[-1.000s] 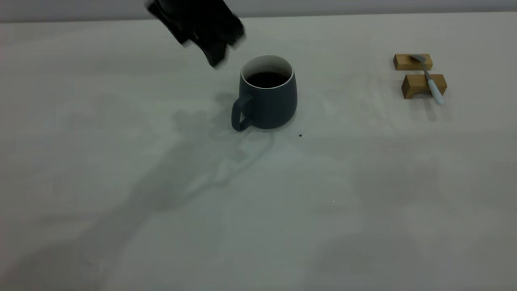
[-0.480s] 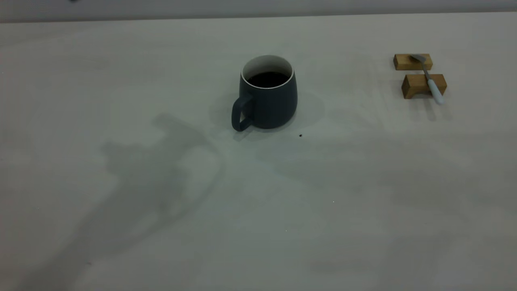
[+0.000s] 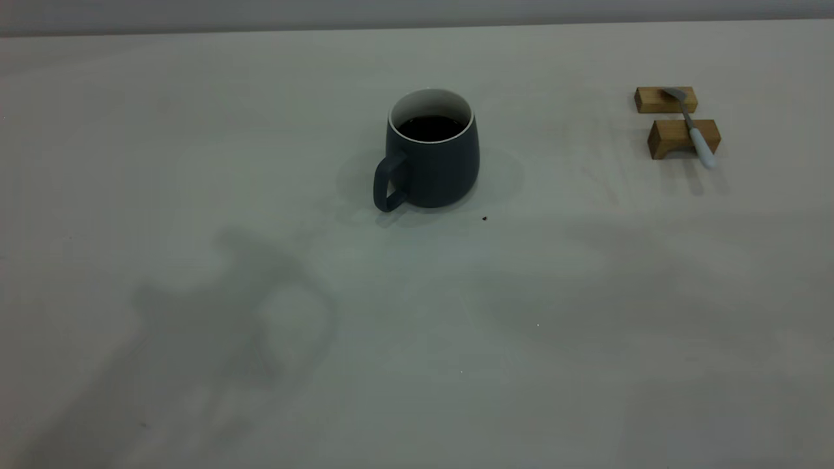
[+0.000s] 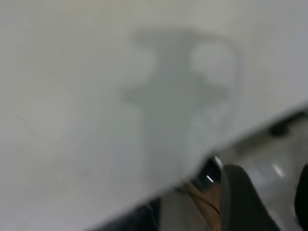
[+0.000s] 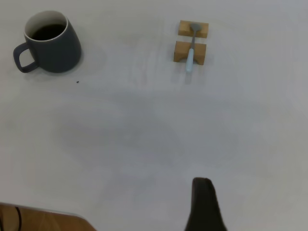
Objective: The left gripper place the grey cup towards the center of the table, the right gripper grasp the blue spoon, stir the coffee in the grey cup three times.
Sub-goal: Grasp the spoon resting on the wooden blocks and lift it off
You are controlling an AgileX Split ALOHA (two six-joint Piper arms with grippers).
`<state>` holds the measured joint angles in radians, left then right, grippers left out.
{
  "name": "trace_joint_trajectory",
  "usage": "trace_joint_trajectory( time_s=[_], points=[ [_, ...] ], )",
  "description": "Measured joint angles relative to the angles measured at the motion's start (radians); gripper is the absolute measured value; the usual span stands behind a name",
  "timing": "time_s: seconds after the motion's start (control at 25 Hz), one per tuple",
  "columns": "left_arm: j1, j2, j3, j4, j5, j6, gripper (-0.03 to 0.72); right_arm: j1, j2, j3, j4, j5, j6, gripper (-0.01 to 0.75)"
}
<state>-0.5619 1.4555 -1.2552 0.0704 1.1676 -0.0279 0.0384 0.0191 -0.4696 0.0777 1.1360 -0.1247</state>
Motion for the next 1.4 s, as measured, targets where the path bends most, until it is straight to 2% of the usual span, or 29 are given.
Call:
trace_joint_trajectory(
  time_s=[0.2,0.28,0.32,0.56,0.72,0.92,1.08,1.4],
  points=[
    [0.002,-0.2,0.3,-0.055,0.0,0.007,0.355,0.0,0.0,0.0,0.0,0.0,0.0,0.578],
    [0.033,-0.287,0.404,-0.07,-0.005,0.008,0.355,0.0,0.0,0.0,0.0,0.0,0.0,0.578],
    [0.063,-0.34,0.456,-0.079,-0.017,0.009,0.355,0.0,0.0,0.0,0.0,0.0,0.0,0.578],
    [0.351,-0.663,0.662,-0.098,-0.07,0.028,0.355,0.0,0.0,0.0,0.0,0.0,0.0,0.578],
    [0.463,-0.876,0.721,-0.087,-0.069,0.038,0.355,0.0,0.0,0.0,0.0,0.0,0.0,0.578],
    [0.565,-1.115,0.744,-0.084,-0.069,0.039,0.355,0.0,0.0,0.0,0.0,0.0,0.0,0.578],
    [0.603,-1.234,0.752,-0.084,-0.066,0.039,0.355,0.0,0.0,0.0,0.0,0.0,0.0,0.578],
    [0.6,-1.369,0.768,-0.079,-0.05,0.039,0.355,0.0,0.0,0.0,0.0,0.0,0.0,0.578]
  ],
)
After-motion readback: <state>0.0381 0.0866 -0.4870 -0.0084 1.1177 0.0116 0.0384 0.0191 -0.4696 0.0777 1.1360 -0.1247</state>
